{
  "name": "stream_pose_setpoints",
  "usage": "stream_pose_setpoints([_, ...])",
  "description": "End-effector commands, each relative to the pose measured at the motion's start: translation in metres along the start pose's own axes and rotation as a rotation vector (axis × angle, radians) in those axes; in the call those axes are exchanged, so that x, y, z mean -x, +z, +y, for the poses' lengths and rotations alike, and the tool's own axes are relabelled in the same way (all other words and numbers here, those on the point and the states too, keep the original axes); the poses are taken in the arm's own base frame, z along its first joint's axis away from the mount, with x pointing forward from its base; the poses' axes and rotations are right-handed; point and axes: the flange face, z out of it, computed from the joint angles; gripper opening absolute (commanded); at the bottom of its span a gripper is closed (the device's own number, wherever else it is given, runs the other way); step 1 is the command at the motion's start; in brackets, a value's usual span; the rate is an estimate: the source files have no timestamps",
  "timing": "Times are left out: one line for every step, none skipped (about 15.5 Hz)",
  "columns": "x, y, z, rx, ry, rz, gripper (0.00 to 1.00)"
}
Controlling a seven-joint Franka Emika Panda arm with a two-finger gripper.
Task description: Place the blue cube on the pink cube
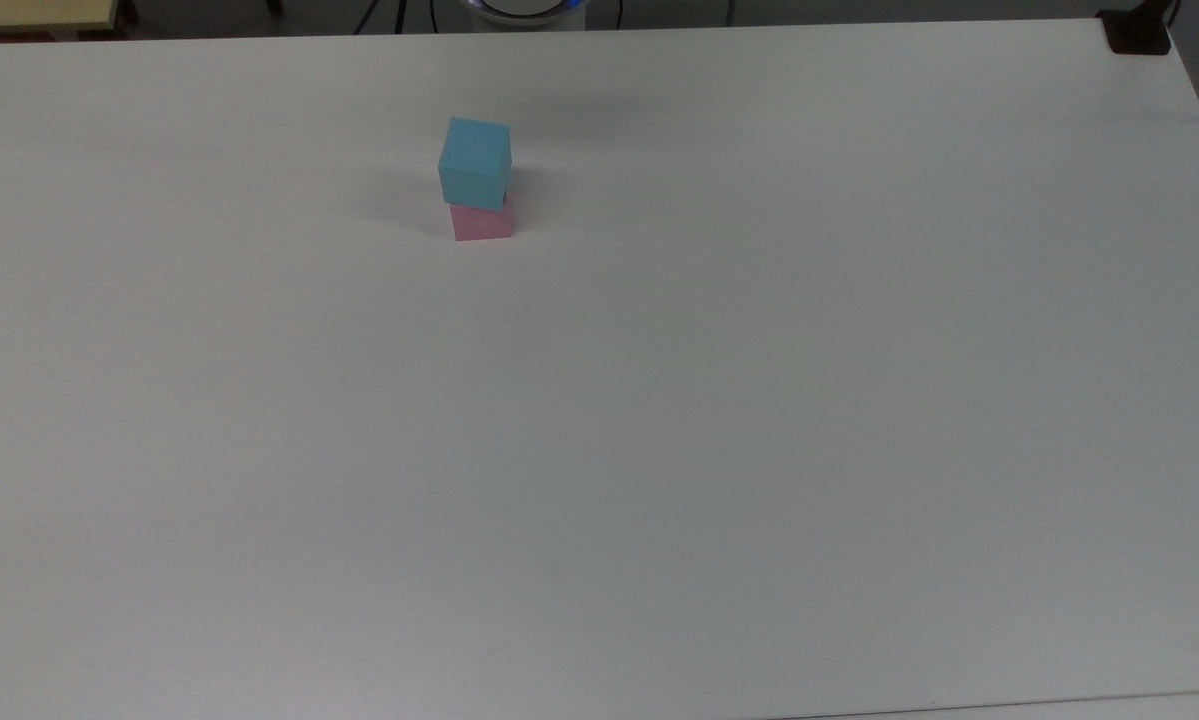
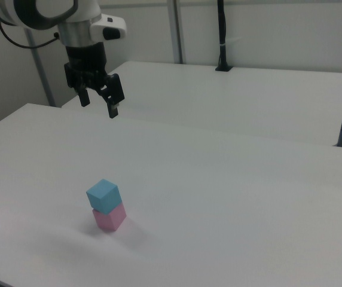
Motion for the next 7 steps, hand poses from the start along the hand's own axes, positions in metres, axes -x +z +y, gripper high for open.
stream_pose_setpoints([0.0031,-0.0111,0.0076,-0.005,-0.140,0.005,1.00])
stream_pose_setpoints([0.0026,-0.0102,0.0069,0.003,-0.146,0.002,1.00])
stream_pose_setpoints([0.0027,-0.0096,0.0082,0.007,-0.148,0.000,1.00])
stream_pose_setpoints([0.0026,-0.0101,0.0063,0.012,-0.146,0.001,1.00])
stream_pose_setpoints([0.0031,-0.0110,0.0081,0.021,-0.148,0.002,1.00])
stream_pose_setpoints([0.0025,-0.0103,0.0081,0.022,-0.148,0.002,1.00])
stream_pose_setpoints([0.0025,-0.0103,0.0081,0.022,-0.144,0.002,1.00])
